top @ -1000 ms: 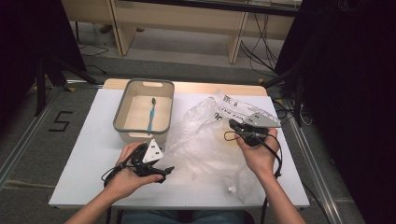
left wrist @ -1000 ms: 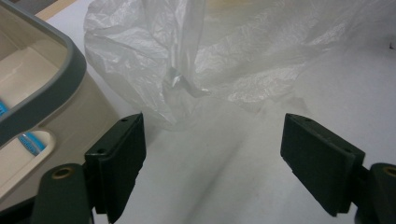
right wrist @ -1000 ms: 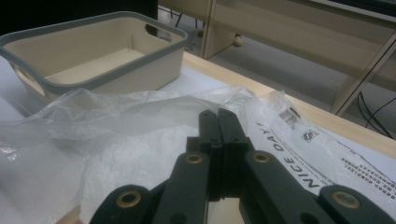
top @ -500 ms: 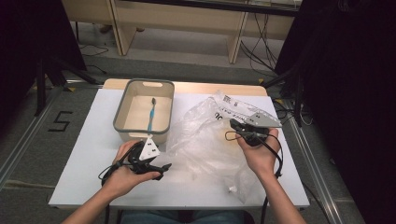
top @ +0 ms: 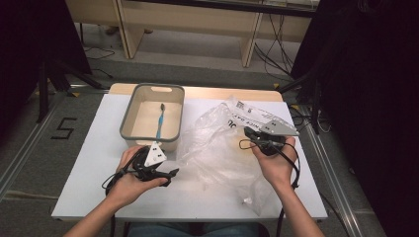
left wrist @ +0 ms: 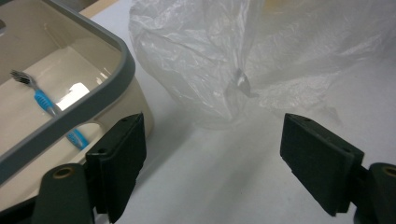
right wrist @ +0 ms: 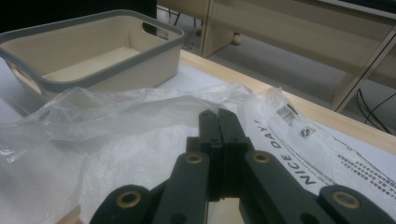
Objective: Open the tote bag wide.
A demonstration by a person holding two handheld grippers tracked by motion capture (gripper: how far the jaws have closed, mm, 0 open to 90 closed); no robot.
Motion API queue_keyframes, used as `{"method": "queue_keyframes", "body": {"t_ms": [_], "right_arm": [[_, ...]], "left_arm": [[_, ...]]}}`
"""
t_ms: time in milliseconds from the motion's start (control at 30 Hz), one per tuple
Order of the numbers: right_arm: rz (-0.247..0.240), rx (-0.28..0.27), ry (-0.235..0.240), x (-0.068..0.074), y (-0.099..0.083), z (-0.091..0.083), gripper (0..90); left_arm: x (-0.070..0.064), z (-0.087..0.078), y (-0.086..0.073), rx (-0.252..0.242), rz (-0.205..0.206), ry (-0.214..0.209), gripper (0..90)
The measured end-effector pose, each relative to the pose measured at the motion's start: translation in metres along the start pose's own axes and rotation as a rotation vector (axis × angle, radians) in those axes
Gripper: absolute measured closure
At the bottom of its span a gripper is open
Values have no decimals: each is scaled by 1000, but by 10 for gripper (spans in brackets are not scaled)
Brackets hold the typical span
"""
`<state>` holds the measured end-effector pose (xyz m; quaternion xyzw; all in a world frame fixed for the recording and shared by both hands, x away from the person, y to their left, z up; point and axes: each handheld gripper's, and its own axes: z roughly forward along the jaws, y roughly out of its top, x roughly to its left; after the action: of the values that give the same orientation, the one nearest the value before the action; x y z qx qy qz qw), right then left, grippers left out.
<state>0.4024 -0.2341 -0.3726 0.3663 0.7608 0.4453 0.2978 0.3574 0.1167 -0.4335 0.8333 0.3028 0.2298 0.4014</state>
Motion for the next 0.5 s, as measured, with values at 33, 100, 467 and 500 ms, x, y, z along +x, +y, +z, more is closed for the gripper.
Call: {"method": "queue_keyframes", "body": {"t_ms": [33, 100, 467, 500], "right_arm": [[-2, 0, 1, 0, 0, 0, 900], [-2, -1, 1, 0, 0, 0, 900], [-1, 1, -1, 0, -1, 0, 900], [-1, 1, 0, 0, -1, 0, 900]], "left_arm": [[1, -1, 0, -6, -7, 7, 228], [3, -2, 0, -9, -11, 13, 227], [11, -5, 1, -23, -32, 48, 227], [12, -5, 1, -23, -31, 50, 227]]}}
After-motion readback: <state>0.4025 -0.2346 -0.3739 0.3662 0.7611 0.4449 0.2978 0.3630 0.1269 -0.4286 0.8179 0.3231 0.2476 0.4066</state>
